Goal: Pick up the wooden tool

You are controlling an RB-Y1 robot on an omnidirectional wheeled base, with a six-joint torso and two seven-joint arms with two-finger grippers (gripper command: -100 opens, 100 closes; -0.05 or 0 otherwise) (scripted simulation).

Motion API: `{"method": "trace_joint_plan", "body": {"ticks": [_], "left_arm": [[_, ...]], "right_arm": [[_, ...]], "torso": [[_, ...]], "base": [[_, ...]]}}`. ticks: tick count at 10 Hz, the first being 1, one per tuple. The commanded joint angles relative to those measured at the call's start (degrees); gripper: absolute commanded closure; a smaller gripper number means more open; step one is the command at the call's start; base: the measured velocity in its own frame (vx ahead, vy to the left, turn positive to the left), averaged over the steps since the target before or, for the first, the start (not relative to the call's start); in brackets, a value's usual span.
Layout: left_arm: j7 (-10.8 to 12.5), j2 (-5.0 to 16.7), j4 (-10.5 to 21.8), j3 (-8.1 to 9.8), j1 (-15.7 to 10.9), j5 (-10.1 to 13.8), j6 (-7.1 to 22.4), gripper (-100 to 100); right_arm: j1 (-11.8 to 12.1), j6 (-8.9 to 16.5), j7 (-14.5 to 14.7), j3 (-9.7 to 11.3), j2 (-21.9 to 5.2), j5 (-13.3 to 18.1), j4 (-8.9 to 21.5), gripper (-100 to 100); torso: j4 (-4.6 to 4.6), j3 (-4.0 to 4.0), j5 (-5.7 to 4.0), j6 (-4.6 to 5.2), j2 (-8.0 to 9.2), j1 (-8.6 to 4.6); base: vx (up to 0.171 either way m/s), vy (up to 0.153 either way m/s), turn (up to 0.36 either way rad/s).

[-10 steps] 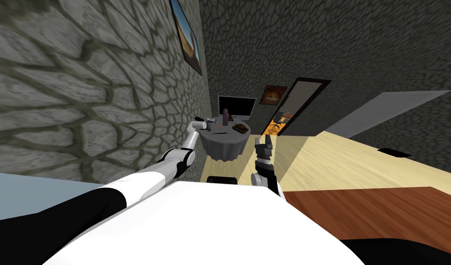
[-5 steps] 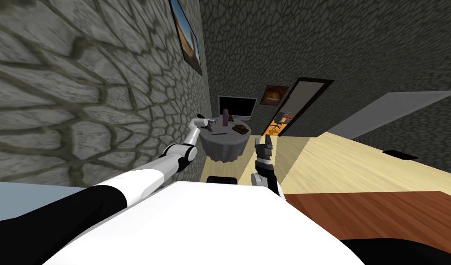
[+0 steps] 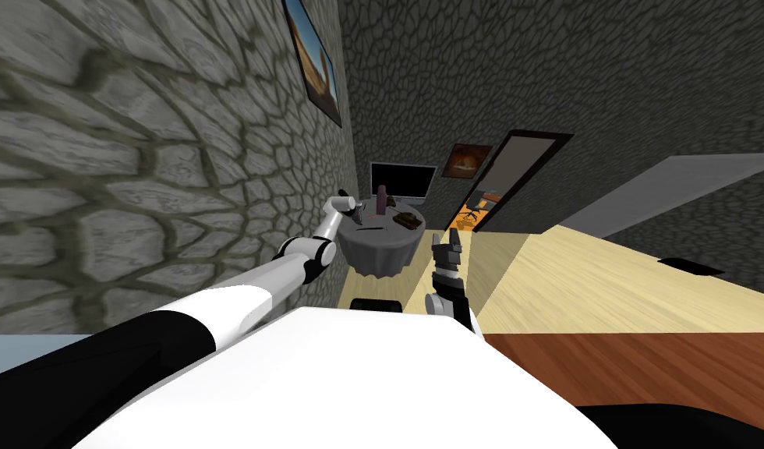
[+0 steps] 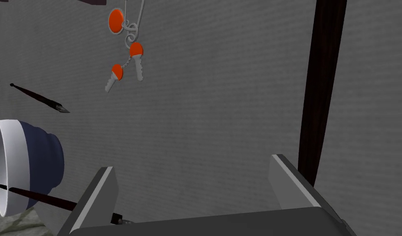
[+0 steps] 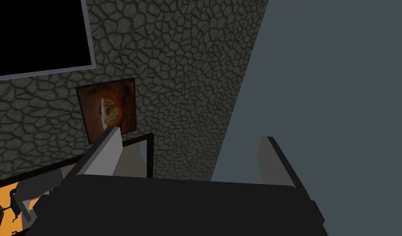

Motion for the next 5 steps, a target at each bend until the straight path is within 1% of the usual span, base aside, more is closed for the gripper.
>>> {"method": "trace_joint_plan", "body": {"ticks": [1,2,3,4,5], "left_arm": [[0.1,-0.1,2.9,0.27,-2.5,0.2,2.9,-100],[0.1,-0.1,3.0,0.27,-2.5,0.2,4.0,-100],[0.1,-0.2,5.0,0.49,-4.7,0.4,6.0,-100],[0.1,-0.2,5.9,0.49,-4.7,0.4,7.0,-100],[0.1,-0.2,5.9,0.49,-4.7,0.4,7.0,-100]], "right_arm": [[0.0,0.0,0.0,0.0,0.0,0.0,0.0,0],[0.0,0.0,0.0,0.0,0.0,0.0,0.0,0],[0.0,0.0,0.0,0.0,0.0,0.0,0.0,0],[0.0,0.0,0.0,0.0,0.0,0.0,0.0,0],[0.0,0.0,0.0,0.0,0.0,0.0,0.0,0]], "torso": [[0.0,0.0,0.0,0.0,0.0,0.0],[0.01,-0.01,-0.01,0.0,-0.03,-0.03],[-0.01,-0.02,-0.01,0.0,-0.04,-0.05],[-0.01,-0.05,-0.02,0.0,-0.11,-0.09],[-0.02,-0.06,-0.02,0.0,-0.09,-0.08]], "base": [[0.038,-0.025,0.037],[0.047,-0.031,0.022],[0.067,-0.042,0.041],[0.056,-0.038,0.021],[0.02,-0.016,-0.003]]}}
